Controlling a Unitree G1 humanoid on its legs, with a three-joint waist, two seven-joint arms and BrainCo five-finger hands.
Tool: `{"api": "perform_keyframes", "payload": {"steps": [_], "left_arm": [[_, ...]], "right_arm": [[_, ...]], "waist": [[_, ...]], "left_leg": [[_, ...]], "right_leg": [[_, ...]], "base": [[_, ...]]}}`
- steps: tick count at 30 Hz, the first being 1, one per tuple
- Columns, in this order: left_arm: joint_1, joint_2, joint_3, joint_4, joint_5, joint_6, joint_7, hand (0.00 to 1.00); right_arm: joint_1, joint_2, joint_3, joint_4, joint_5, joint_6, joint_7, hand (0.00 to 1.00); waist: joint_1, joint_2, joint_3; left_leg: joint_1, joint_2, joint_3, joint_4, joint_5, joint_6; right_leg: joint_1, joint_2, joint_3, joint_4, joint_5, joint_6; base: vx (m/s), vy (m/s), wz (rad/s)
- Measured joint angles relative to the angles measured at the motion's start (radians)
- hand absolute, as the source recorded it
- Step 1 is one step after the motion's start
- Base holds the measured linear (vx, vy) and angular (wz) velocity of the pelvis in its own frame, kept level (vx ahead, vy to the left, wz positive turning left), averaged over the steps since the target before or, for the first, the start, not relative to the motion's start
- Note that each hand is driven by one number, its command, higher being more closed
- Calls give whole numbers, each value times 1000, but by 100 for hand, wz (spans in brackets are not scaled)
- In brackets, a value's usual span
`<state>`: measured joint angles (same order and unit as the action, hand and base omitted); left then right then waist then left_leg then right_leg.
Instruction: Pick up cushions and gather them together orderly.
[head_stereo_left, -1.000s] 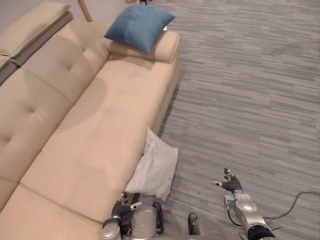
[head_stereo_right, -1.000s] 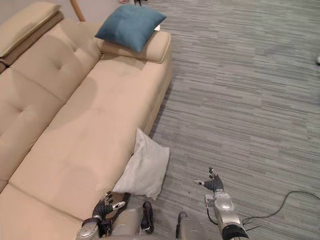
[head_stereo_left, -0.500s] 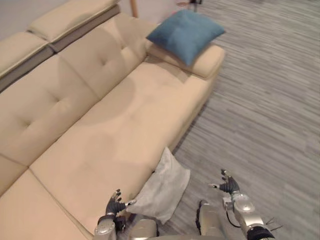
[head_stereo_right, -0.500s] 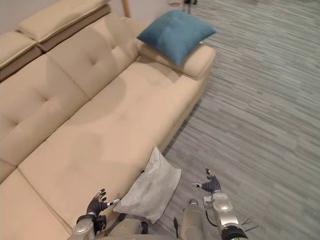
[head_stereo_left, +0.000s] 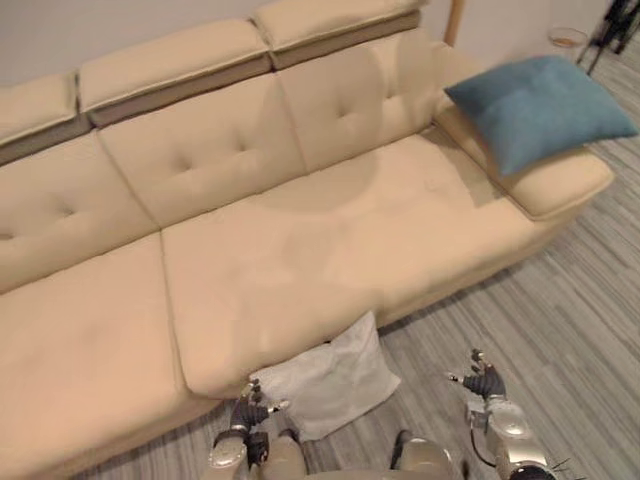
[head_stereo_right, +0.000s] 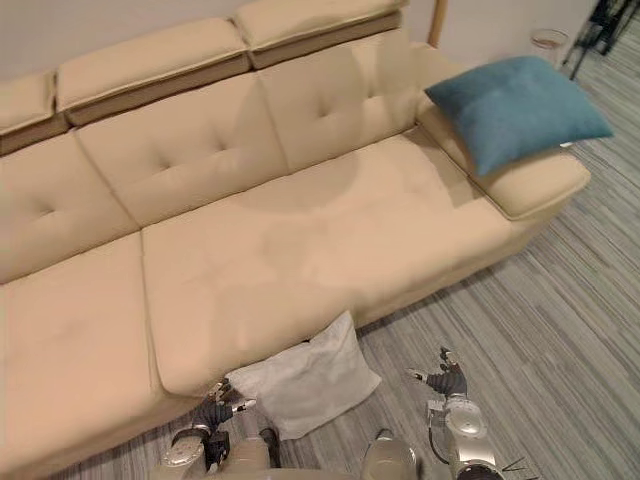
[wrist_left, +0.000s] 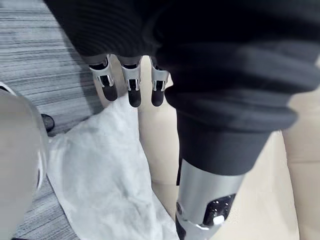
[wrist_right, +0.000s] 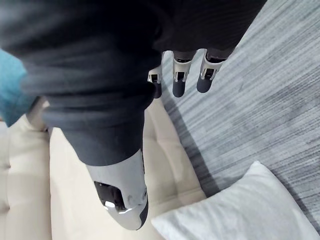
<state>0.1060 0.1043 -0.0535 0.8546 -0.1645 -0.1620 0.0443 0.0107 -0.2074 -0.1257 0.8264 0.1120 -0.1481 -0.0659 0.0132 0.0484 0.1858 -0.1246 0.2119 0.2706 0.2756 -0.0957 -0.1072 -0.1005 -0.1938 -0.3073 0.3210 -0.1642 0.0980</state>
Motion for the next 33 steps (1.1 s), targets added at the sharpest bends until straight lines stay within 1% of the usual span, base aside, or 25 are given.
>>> {"api": "perform_keyframes", "payload": {"steps": [2, 3, 5, 7, 8, 9, 10, 11, 12, 13, 14, 15, 16, 17, 20, 22, 24, 25, 26, 27, 28, 30, 31, 32, 33], "left_arm": [[7, 19, 0, 0, 0, 1, 0, 0], [18, 39, 5, 0, 0, 1, 1, 0], [24, 61, 9, 1, 0, 1, 3, 0], [24, 81, 19, 1, -1, 2, 6, 0], [17, 86, 18, -1, -1, 2, 8, 0], [-8, 100, 17, -9, -1, 2, 9, 0], [-23, 109, 17, -27, -2, 1, 15, 0], [-33, 110, 17, -37, -3, 0, 20, 0], [-57, 111, 19, -58, -18, -2, 26, 0], [-63, 112, 21, -65, -24, -3, 29, 0], [-81, 115, 27, -73, -34, -5, 43, 0], [-106, 115, 31, -73, -46, -6, 56, 0], [-116, 114, 35, -73, -56, -9, 62, 0], [-148, 108, 61, -73, -72, -13, 75, 0], [-235, 102, 133, -78, -113, -22, 108, 0], [-337, 97, 190, -78, -139, -25, 127, 0], [-450, 93, 242, -80, -158, -32, 140, 0], [-520, 95, 252, -87, -159, -34, 152, 0], [-540, 93, 256, -97, -159, -35, 154, 0], [-761, 49, 219, -161, -178, -41, 173, 0], [-795, 31, 208, -162, -178, -42, 177, 0], [-806, 15, 201, -161, -179, -41, 180, 0], [-812, 3, 180, -174, -181, -40, 186, 0], [-823, -1, 165, -198, -190, -40, 200, 100], [-839, -5, 153, -216, -195, -40, 203, 100]], "right_arm": [[-2, 19, 1, 25, 3, 3, -1, 0], [-5, 32, 5, 34, 4, 4, -3, 0], [-16, 41, 6, 35, 4, 4, -12, 0], [-42, 39, 9, 53, 4, 4, -27, 0], [-46, 39, 10, 56, 3, 5, -28, 0], [-51, 39, 18, 57, 2, 5, -31, 0], [-57, 39, 28, 57, 1, 5, -39, 0], [-62, 38, 27, 57, -2, 5, -46, 0], [-87, 31, 28, 59, -5, 6, -60, 0], [-95, 31, 29, 59, -6, 6, -66, 0], [-125, 30, 29, 58, -9, 6, -75, 0], [-156, 26, 29, 57, -9, 5, -92, 0], [-168, 24, 29, 57, -9, 5, -99, 0], [-195, 19, 29, 58, -7, 4, -114, 0], [-275, 5, 29, 52, -4, 3, -148, 0], [-361, -14, 32, 49, -3, 3, -167, 0], [-474, -33, 53, 49, -2, 3, -193, 0], [-546, -45, 65, 47, -2, 3, -198, 0], [-573, -47, 68, 41, -2, 3, -198, 0], [-840, -48, 87, 3, 2, 3, -236, 0], [-874, -44, 86, 3, 7, 4, -248, 0], [-884, -40, 81, 4, 14, 5, -263, 0], [-894, -23, 86, 8, 15, 6, -265, 0], [-913, -15, 87, 13, 17, 11, -274, 100], [-929, -12, 89, 11, 18, 16, -282, 100]], "waist": [[4, -4, 1], [5, -13, 3], [4, -23, 10], [3, -41, 27], [1, -48, 37], [1, -55, 74], [0, -65, 96], [0, -66, 107], [5, -63, 138], [7, -62, 149], [8, -62, 169], [16, -61, 183], [20, -61, 189], [29, -61, 200], [29, -53, 233], [30, -52, 260], [29, -53, 294], [30, -54, 322], [30, -54, 329], [33, -50, 360], [32, -50, 361], [30, -50, 361], [30, -50, 361], [28, -49, 362], [28, -49, 361]], "left_leg": [[-28, -8, -9, 6, 2, 4], [-52, -16, -24, 19, 4, 8], [-89, -19, -33, 56, -2, 18], [-158, -26, -51, 126, -15, 35], [-172, -28, -55, 146, -22, 41], [-206, -32, -87, 203, -36, 47], [-241, -39, -106, 239, -45, 54], [-266, -42, -117, 261, -49, 58], [-312, -40, -129, 298, -57, 61], [-328, -39, -130, 308, -57, 62], [-371, -39, -132, 330, -62, 69], [-426, -38, -133, 360, -68, 72], [-445, -38, -133, 370, -71, 72], [-499, -36, -134, 397, -78, 82], [-641, -16, -147, 472, -82, 89], [-760, -14, -164, 531, -84, 92], [-882, 0, -170, 596, -85, 95], [-947, 3, -177, 635, -84, 96], [-973, 5, -180, 650, -84, 96], [-1228, 15, -207, 785, -79, 100], [-1262, 15, -216, 808, -78, 100], [-1269, 15, -221, 816, -77, 99], [-1269, 16, -223, 817, -76, 97], [-1277, 17, -225, 820, -75, 95], [-1289, 16, -226, 824, -74, 93]], "right_leg": [[-1, -6, -19, -4, 3, 4], [-14, -16, -25, 10, 0, 7], [-47, -25, -23, 41, -17, 21], [-104, -47, -19, 119, -43, 27], [-113, -55, -21, 142, -55, 31], [-129, -49, 9, 197, -91, 38], [-157, -35, 55, 242, -116, 35], [-175, -30, 67, 263, -123, 29], [-211, -32, 68, 290, -124, 28], [-225, -32, 70, 298, -124, 28], [-267, -32, 81, 324, -124, 28], [-325, -32, 100, 356, -124, 28], [-345, -32, 107, 366, -124, 28], [-401, -32, 119, 395, -125, 26], [-523, -30, 119, 458, -128, 20], [-638, -31, 128, 529, -136, 6], [-761, -33, 145, 608, -147, -4], [-829, -36, 154, 659, -151, -6], [-856, -36, 157, 676, -154, -8], [-1118, -44, 176, 859, -198, -27], [-1150, -47, 174, 892, -208, -32], [-1158, -48, 173, 908, -215, -37], [-1159, -47, 174, 911, -216, -38], [-1169, -46, 175, 918, -216, -38], [-1182, -45, 178, 925, -217, -37]], "base": [[-125, 102, 61], [-137, 65, 34], [-161, 49, 20], [-150, 32, 25], [-156, 10, 47], [-167, -2, 56], [-216, -25, 59], [-201, -4, 41], [-198, 20, 19], [-192, 66, 11], [-174, 73, 4], [-170, 70, 2], [-153, 68, -3], [-140, 47, 3], [-134, 32, 6], [-147, 34, 9], [-122, -22, 2], [-107, -43, -4], [-224, -161, -2], [-182, -156, 4], [-190, -165, 7], [-42, -48, 7], [-45, -46, 3], [-45, -37, -1], [-55, -29, 3]]}}
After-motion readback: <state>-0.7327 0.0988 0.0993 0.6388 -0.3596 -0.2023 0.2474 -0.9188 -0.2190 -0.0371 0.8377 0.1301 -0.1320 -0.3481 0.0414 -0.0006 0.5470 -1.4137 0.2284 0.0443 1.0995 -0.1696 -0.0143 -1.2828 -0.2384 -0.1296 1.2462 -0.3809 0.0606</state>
